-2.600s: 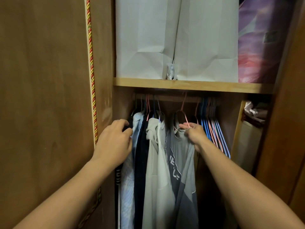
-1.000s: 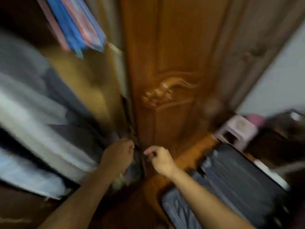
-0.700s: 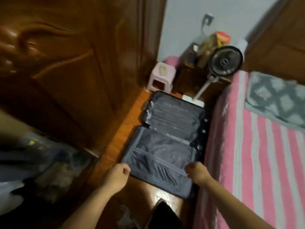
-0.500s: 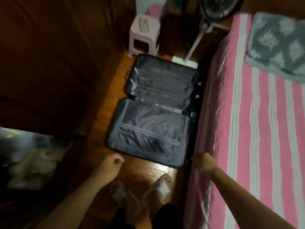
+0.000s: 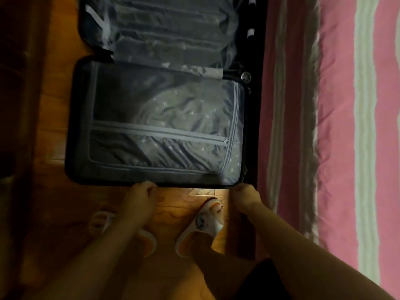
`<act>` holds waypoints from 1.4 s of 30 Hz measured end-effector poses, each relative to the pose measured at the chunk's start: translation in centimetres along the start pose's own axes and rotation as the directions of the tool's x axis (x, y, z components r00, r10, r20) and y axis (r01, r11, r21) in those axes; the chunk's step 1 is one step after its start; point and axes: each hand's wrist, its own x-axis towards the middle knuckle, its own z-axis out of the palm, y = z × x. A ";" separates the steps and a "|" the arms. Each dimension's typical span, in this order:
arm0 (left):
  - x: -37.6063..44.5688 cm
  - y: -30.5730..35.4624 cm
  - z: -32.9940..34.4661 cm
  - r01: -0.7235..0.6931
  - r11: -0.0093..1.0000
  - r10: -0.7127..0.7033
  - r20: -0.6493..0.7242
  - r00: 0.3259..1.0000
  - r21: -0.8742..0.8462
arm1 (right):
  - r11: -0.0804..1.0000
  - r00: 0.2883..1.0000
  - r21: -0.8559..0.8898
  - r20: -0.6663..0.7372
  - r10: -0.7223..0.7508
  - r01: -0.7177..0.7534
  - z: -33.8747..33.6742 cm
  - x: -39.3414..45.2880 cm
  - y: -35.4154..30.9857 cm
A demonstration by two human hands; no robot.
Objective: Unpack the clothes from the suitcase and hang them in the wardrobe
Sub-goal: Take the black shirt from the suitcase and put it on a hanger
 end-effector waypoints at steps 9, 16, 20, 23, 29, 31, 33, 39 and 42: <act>17.5 -2.9 -2.8 -0.256 0.778 0.440 -0.207 0.874 0.574 | 0.976 0.944 0.201 -0.328 -0.007 0.078 -2.0 13.6 -6.7; 27.7 -4.1 -1.5 -0.401 0.402 0.714 -0.007 0.700 0.823 | 0.959 0.732 0.112 -0.671 -0.120 0.260 0.9 22.1 -7.8; 29.5 -1.8 -2.4 -0.422 0.289 0.821 0.004 0.571 0.859 | 0.965 0.626 -0.011 -0.759 -0.179 0.263 2.1 23.0 -7.5; 31.4 0.2 -4.6 -0.431 0.340 0.829 -0.050 0.557 0.836 | 0.960 0.599 -0.031 -0.776 -0.197 0.277 -0.8 23.5 -8.8; 33.7 -1.5 -4.2 -0.398 0.349 0.801 -0.050 0.596 0.849 | 0.892 0.535 -0.285 -0.721 -0.441 0.351 -9.1 27.9 -13.3; 33.8 -1.3 -4.1 -0.390 0.341 0.813 -0.060 0.579 0.856 | 0.897 0.535 -0.331 -0.721 -0.441 0.293 -10.7 29.6 -14.6; 33.7 -1.6 -4.0 -0.377 0.343 0.813 -0.071 0.578 0.861 | 0.883 0.473 -0.395 -0.745 -0.470 0.255 -11.7 30.5 -15.8; 33.2 -1.5 -4.0 -0.383 0.339 0.802 -0.052 0.595 0.859 | 0.871 0.387 -0.438 -0.780 -0.492 0.225 -12.4 30.7 -17.9; 33.5 -1.3 -3.9 -0.379 0.345 0.798 -0.055 0.600 0.859 | 0.838 0.355 -0.505 -0.760 -0.544 0.205 -12.7 30.6 -18.6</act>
